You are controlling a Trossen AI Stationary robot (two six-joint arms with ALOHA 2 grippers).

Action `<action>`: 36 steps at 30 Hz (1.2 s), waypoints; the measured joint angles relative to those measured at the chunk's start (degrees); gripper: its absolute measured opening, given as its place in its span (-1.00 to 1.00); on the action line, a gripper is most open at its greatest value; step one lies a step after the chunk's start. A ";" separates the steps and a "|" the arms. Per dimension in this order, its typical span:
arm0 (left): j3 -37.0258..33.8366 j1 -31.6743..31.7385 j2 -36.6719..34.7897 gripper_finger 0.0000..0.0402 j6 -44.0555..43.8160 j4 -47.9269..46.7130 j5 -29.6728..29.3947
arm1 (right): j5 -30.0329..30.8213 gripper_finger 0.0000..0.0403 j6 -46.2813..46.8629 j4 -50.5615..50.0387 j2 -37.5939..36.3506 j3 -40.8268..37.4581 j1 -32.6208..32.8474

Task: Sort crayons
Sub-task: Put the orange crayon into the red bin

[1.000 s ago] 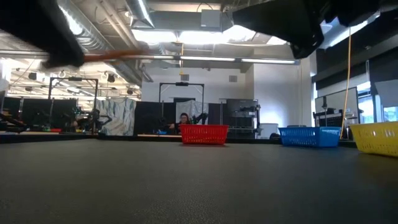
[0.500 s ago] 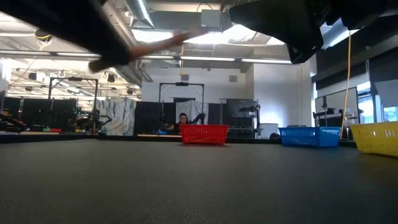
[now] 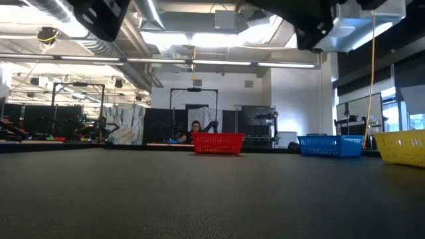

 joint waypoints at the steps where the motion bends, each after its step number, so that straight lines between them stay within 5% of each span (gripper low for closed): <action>1: 0.00 -0.01 -0.01 -1.00 0.01 0.44 -0.32 | -0.70 0.16 -0.68 0.14 0.92 1.11 -0.01; 12: -0.02 0.06 -0.01 -1.00 -0.01 0.70 -2.58 | -1.26 0.08 -8.58 -0.19 5.57 9.61 -0.46; 24: 0.00 -0.32 0.00 -0.97 1.03 1.38 -2.08 | -1.14 -0.91 -8.68 -2.83 5.57 9.62 -0.79; 29: -0.02 -0.30 0.01 -0.93 1.02 1.28 -2.26 | -1.06 -0.85 -8.78 -3.79 5.55 9.62 -1.12; 36: 0.01 -0.16 -0.69 -0.57 1.02 1.65 -3.27 | 5.03 -0.93 -9.94 -15.77 -0.84 9.60 1.04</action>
